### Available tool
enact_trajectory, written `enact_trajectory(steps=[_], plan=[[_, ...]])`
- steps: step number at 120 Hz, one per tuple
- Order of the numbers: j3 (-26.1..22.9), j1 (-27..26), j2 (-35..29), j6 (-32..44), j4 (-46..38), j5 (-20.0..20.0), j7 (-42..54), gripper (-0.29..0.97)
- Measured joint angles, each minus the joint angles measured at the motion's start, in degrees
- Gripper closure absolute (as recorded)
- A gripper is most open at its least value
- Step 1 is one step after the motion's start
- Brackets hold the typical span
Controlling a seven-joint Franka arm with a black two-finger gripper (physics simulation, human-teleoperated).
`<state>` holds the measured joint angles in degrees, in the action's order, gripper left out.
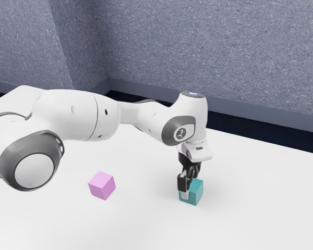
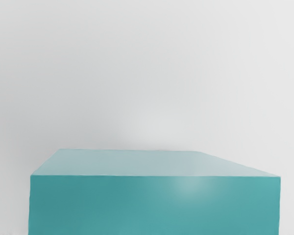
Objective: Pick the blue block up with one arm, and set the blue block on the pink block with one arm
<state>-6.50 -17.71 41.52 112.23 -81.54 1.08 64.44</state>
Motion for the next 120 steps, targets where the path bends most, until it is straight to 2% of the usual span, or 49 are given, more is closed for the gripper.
enact_trajectory(steps=[18,58,79,106,120], plan=[[-0.01,0.05,-2.25,0.17,-0.48,-0.46,0.11,0.40],[-0.03,2.49,-15.25,-1.18,-8.50,-1.01,0.65,0.46],[-0.10,6.88,-24.62,-1.35,-17.37,-1.14,1.32,0.49],[-0.13,14.05,-28.61,-1.65,-22.76,-1.21,4.11,0.51],[-0.12,16.20,-33.46,-1.92,-27.42,-2.43,5.89,0.52]])
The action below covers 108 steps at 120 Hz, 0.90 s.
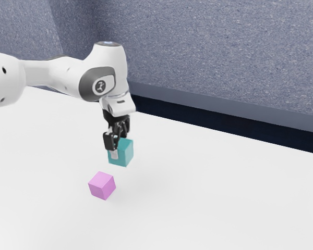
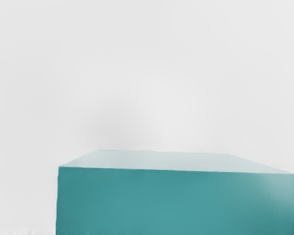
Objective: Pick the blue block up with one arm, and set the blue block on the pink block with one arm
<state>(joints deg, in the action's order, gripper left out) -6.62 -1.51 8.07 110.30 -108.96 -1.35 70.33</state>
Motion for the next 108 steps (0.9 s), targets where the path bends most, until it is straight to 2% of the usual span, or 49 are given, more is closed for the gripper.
enact_trajectory(steps=[24,40,68,108], plan=[[0.00,1.07,-2.63,0.71,-3.93,-4.51,2.39,0.55],[-0.06,2.88,-3.06,1.22,-4.78,-5.77,3.81,0.55],[-0.03,5.86,-2.25,3.38,-7.15,-5.85,5.75,0.54],[0.01,8.35,-3.97,11.51,-12.36,-1.99,8.52,0.56]])
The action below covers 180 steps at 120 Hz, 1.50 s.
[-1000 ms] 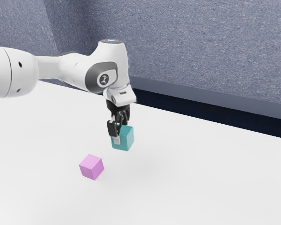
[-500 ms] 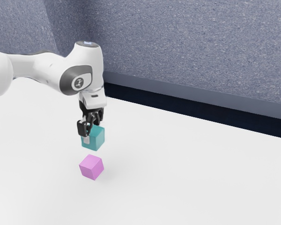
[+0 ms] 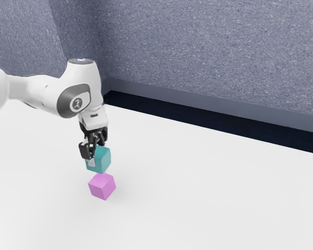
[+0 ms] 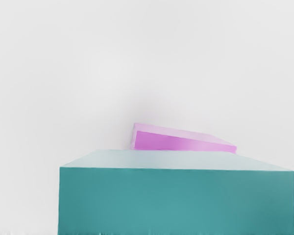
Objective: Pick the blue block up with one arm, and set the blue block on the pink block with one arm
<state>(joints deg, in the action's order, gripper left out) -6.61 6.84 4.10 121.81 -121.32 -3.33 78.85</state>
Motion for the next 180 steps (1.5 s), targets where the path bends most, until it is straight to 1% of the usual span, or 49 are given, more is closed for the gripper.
enact_trajectory(steps=[34,40,60,77,87,102,109,130,160,180], plan=[[-0.45,-1.25,-4.13,1.71,-5.88,0.96,3.17,0.55],[0.29,-2.40,-4.42,1.83,-6.36,1.02,3.68,0.55],[0.16,-3.62,-3.76,2.02,-7.25,1.14,5.24,0.54],[-0.10,-4.02,-2.35,2.11,-5.52,1.21,6.61,0.54],[0.06,-3.22,-0.95,2.14,-4.10,1.24,7.47,0.54],[0.14,1.06,0.44,2.15,-3.16,1.29,8.72,0.53],[0.16,2.12,1.05,2.16,-3.07,1.34,9.27,0.53],[0.16,0.54,1.46,2.21,-3.01,1.38,10.65,0.53],[0.08,0.76,1.40,2.22,-3.02,1.46,12.15,0.53],[-0.07,0.56,1.37,2.19,-3.02,2.50,12.91,0.53]])
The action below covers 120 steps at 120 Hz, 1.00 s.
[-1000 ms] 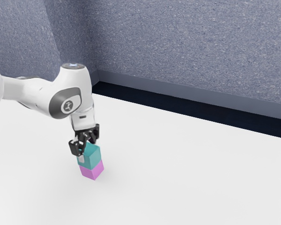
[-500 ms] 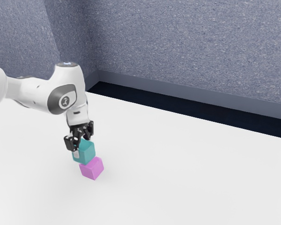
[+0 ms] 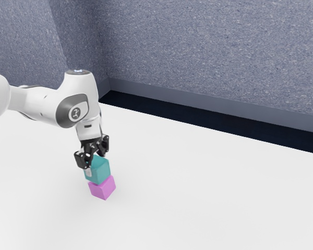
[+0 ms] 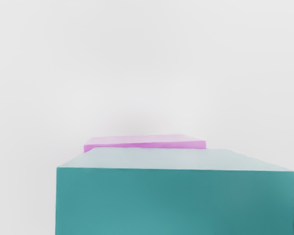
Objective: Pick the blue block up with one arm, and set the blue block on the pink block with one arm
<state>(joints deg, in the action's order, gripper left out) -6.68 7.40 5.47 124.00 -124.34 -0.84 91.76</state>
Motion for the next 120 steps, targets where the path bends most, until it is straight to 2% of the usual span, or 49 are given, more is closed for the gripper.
enact_trajectory(steps=[8,51,74,82,93,104,120], plan=[[-0.02,0.05,0.06,-0.01,0.01,0.22,0.26,0.53],[0.00,0.27,0.03,-1.28,-0.05,0.55,1.15,0.18],[0.00,0.19,-0.28,-1.69,-0.05,0.57,1.43,0.07],[-0.04,0.13,-2.35,-2.04,-0.05,0.60,1.50,0.05],[-0.31,0.29,-9.75,-4.71,0.17,1.59,1.54,0.03],[-0.69,0.19,-13.43,-11.42,7.46,2.24,1.00,0.02],[-0.83,-0.03,-13.97,-22.82,20.76,2.05,-2.69,0.01]])
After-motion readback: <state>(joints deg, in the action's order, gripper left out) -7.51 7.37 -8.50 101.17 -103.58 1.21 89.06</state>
